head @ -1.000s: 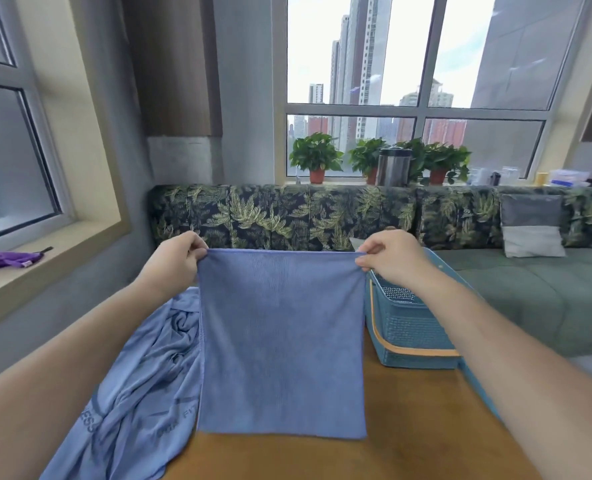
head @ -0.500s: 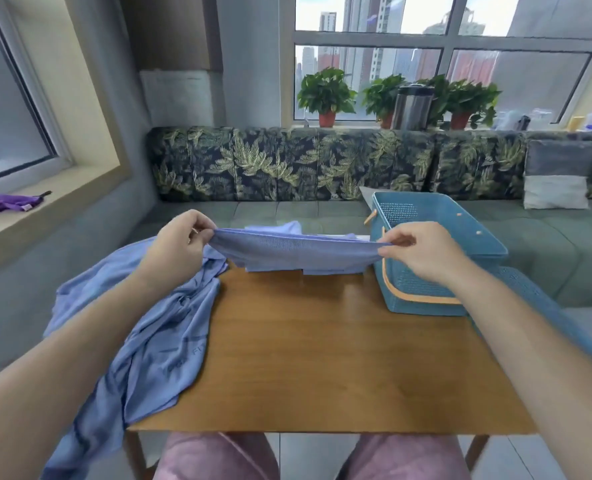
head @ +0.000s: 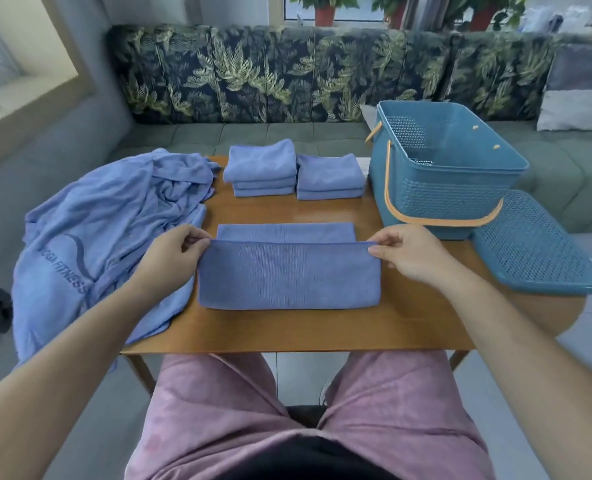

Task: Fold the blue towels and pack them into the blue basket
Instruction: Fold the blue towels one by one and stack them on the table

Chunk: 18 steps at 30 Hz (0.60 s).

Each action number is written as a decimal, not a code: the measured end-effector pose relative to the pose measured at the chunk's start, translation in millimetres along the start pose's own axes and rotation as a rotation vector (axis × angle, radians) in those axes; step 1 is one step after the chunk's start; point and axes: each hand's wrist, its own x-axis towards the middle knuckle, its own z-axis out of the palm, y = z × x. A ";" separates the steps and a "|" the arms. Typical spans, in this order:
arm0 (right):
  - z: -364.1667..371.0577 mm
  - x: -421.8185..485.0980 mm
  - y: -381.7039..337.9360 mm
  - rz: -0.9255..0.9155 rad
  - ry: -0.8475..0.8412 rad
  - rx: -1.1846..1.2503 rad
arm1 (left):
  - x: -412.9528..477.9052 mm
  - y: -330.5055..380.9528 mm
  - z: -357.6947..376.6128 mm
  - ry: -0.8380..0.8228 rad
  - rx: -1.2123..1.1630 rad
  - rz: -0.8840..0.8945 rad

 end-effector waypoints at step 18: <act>65.2 125.8 15.3 0.090 0.113 -0.361 | 124.7 -52.3 69.2 -0.022 0.141 -0.086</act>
